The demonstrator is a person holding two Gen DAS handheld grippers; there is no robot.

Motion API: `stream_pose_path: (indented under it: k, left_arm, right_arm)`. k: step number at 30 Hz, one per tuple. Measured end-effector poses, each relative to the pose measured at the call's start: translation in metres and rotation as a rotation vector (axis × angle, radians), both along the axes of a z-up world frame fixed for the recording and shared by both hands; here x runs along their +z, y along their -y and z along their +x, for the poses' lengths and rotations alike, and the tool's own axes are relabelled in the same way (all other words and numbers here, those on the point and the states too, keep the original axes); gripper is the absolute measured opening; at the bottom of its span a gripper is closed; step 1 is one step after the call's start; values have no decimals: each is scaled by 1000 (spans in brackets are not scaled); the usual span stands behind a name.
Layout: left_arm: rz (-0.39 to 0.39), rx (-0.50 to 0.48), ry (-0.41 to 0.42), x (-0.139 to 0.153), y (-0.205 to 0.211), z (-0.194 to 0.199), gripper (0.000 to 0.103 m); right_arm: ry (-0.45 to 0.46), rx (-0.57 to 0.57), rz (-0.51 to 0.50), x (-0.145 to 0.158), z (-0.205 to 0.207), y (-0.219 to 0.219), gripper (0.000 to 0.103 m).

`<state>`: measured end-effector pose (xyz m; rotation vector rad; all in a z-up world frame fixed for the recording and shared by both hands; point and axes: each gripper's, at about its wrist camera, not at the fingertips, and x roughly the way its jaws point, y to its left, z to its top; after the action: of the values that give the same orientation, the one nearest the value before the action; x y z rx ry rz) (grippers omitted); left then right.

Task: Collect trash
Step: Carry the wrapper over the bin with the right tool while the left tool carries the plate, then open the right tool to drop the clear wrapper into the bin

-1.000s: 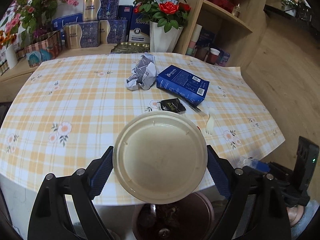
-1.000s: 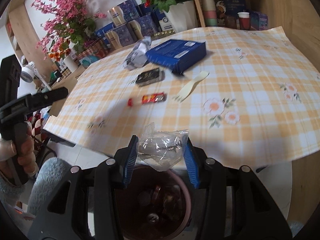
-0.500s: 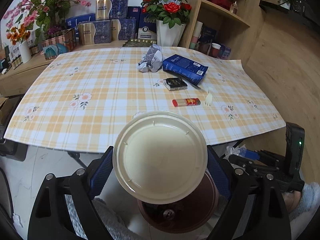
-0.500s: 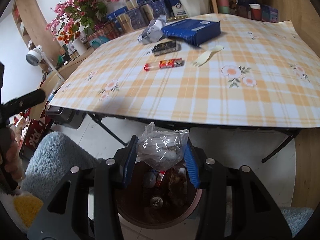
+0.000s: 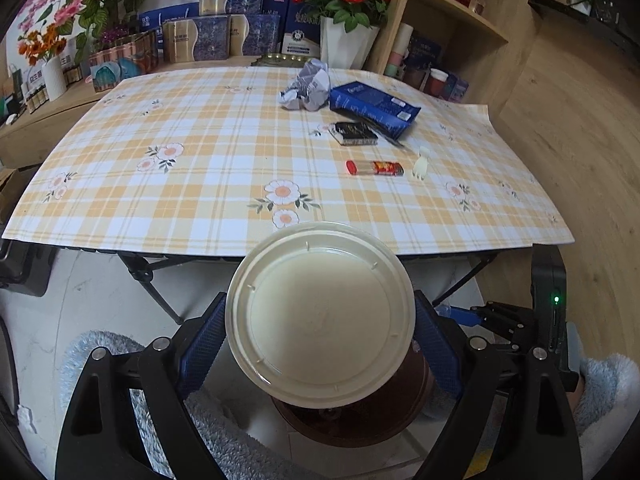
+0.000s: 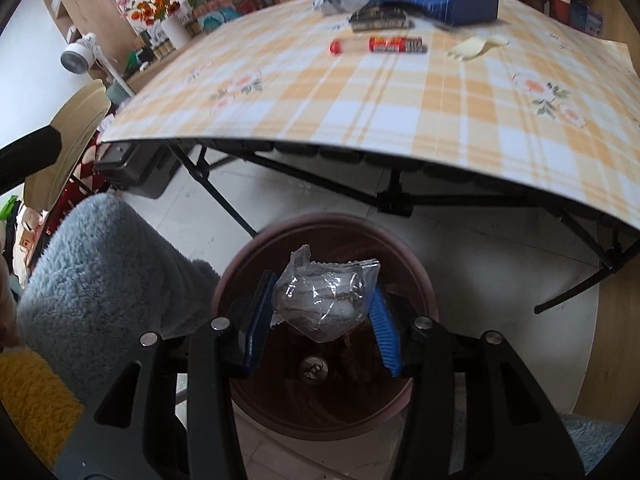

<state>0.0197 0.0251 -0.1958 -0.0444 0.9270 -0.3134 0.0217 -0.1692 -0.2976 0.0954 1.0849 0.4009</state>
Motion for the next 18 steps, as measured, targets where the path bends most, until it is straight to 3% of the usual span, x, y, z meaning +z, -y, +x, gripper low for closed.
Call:
stream_pose_path:
  k: [1,3,7,12,18]
  left_arm:
    - [2,-5,-3,-1,2,0,86]
    - [1,-9,-2,-1,2,1,86]
    - [-8,-8,-16,-4,-1,3,86]
    - [-22,-23,-16,-4,0,3,86]
    - [-3,-120,25,3,11,10,86]
  right_arm:
    - [-3,4,-4,-1,0,-1,53]
    - [8,7,-8,-1,-1,-3,69]
    - [42,-11,-26,6,-3,-1,74]
    - [141,-110,-45,27,-6,17,89]
    - [267,-268,-55,61,-10,51,92]
